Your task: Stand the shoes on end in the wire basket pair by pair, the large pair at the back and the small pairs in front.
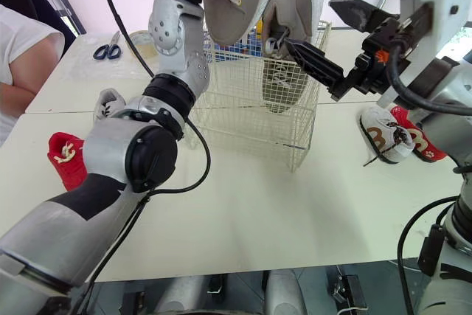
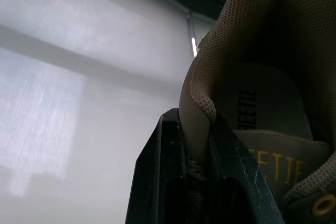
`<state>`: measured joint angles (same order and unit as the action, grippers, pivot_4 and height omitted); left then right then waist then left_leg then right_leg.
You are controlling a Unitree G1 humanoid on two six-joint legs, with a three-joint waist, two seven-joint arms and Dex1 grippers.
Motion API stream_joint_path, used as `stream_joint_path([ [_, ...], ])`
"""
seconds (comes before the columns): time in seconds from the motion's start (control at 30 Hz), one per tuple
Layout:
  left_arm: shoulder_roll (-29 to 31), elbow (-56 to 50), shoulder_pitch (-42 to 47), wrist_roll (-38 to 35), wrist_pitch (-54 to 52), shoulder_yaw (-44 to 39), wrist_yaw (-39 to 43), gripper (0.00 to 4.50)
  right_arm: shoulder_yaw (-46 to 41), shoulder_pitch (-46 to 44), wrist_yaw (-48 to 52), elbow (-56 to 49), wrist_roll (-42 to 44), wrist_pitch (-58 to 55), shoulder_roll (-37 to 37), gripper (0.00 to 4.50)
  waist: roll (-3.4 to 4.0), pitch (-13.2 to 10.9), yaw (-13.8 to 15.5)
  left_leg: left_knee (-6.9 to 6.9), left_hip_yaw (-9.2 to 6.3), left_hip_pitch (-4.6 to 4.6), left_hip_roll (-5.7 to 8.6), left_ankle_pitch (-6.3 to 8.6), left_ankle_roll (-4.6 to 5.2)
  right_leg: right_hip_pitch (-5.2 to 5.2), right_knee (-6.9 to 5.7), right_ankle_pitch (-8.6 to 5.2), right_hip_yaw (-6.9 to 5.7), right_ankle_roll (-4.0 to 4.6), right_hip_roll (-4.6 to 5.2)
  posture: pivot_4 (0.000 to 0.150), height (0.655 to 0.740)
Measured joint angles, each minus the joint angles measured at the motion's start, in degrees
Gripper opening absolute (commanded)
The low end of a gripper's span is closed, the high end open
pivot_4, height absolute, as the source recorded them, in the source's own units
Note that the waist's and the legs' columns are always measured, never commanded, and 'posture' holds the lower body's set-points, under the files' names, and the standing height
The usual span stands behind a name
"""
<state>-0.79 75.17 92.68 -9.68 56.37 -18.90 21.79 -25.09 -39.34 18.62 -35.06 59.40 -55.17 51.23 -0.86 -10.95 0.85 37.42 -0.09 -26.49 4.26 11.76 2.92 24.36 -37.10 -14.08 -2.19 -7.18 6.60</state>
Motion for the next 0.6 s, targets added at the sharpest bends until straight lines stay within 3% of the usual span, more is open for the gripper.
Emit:
stream_joint_path([
  [0.23,-0.51,0.23,-0.34,4.72,-0.87,2.46,-7.04,0.07,-1.13,3.89,-5.54,-2.33,8.88,-3.47,1.97,4.5,-0.01,0.0,0.34,0.04,-0.01,0.0,0.0,0.02,0.03,-0.04,0.02,0.0,0.0,0.0,0.1,0.15,0.74],
  [0.43,-0.49,0.23,-0.37,5.76,-0.94,3.11,-7.85,0.07,2.44,7.29,-23.15,-1.98,7.48,-8.05,-1.99,4.5,0.02,0.02,0.78,0.07,0.0,0.0,-0.04,0.02,0.03,-0.02,0.0,0.04,0.01,0.04,0.11,0.15,0.74],
  [0.6,-0.19,0.23,-0.37,5.7,-0.93,3.37,-7.88,0.07,3.4,7.88,-31.65,-1.2,5.84,-9.6,-4.79,4.5,0.01,0.02,1.38,0.06,0.0,-0.01,-0.04,0.01,0.03,-0.01,0.02,0.04,0.0,0.04,0.05,0.15,0.74],
])
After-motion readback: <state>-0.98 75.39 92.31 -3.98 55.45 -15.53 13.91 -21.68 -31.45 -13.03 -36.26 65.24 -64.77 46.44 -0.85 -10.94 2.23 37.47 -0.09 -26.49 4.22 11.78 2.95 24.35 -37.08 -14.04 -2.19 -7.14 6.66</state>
